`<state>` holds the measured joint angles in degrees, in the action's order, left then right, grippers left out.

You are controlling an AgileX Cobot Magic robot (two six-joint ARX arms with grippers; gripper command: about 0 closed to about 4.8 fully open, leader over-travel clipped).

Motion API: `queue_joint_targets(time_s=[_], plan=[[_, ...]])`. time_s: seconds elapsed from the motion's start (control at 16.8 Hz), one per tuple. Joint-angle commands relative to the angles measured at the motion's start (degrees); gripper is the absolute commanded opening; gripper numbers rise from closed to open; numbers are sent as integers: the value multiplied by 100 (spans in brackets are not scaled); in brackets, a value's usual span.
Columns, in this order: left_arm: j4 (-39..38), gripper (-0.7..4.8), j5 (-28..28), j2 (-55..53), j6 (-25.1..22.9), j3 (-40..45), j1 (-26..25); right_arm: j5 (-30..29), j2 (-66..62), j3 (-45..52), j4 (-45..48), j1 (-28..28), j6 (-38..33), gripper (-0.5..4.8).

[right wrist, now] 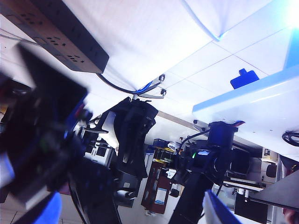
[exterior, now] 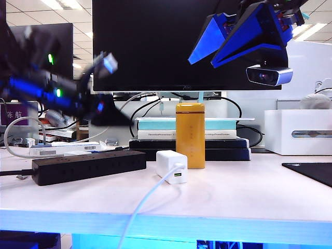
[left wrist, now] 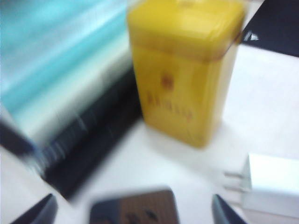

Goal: Plug the white charger into the left socket.

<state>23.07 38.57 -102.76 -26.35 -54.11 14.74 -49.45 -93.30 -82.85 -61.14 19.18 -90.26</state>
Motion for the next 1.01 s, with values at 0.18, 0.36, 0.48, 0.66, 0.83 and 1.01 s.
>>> queue_joint_targets(time_s=[0.18,0.36,0.48,0.66,0.83,1.01], plan=[[63,479,258,195,-1862,-11,420,11,26,-24,9,2,-22,399],[55,479,260,197,-2804,-11,785,118,26,-24,4,0,-9,399],[13,479,-175,197,-3571,-11,1191,133,26,-24,11,0,-11,399],[-48,479,-350,197,-4306,-11,1412,120,26,-24,9,0,-9,399],[-118,479,-658,197,-4424,-11,1419,-4,26,-24,11,0,11,399],[-149,479,-1161,205,-4028,-11,1419,140,28,-24,11,2,286,399]])
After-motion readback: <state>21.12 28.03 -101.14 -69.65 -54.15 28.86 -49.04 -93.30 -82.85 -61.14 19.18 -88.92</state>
